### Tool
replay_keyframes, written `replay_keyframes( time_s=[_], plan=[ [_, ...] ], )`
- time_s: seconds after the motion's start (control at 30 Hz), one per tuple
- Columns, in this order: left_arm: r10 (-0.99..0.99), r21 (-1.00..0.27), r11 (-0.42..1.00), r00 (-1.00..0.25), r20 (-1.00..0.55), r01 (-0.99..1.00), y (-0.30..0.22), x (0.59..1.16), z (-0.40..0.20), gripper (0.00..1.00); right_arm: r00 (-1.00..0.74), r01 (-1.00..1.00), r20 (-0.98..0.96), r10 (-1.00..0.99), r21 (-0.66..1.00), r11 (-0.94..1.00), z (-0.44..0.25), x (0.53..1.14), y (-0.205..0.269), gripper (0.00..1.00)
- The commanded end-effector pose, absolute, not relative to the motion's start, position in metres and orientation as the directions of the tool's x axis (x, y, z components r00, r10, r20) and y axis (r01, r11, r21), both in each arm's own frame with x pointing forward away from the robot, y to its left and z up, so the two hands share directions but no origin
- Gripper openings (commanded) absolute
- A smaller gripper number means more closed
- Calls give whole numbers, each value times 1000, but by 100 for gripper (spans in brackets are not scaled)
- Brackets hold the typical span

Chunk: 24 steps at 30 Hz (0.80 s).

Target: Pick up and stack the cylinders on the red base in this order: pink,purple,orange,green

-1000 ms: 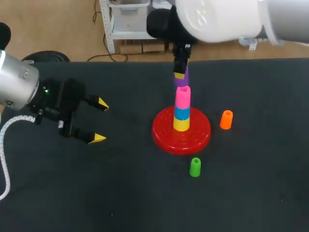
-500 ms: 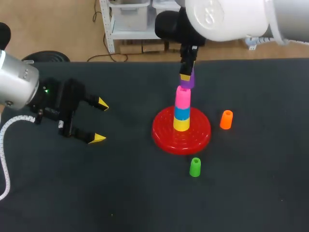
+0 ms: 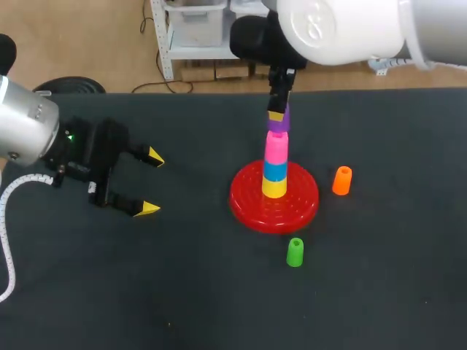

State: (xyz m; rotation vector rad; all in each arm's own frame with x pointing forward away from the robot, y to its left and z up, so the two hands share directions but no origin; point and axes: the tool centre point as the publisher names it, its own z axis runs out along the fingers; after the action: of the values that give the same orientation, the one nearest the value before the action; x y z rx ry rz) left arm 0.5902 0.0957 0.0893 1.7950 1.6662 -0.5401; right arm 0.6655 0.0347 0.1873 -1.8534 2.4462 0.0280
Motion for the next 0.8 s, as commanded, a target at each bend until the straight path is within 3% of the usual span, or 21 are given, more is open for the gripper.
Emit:
replay_keyframes(
  time_s=[0.03, 0.8],
  plan=[
    [730, 166, -11, 121, -673, 986, 96, 591, 88, 100, -261, -964, -72, -963, -24, 264, 187, 659, 35, 0],
    [730, 166, -11, 121, -673, 986, 96, 591, 88, 100, -259, -966, -70, -963, 5, 260, 175, 658, 34, 0]
  ],
)
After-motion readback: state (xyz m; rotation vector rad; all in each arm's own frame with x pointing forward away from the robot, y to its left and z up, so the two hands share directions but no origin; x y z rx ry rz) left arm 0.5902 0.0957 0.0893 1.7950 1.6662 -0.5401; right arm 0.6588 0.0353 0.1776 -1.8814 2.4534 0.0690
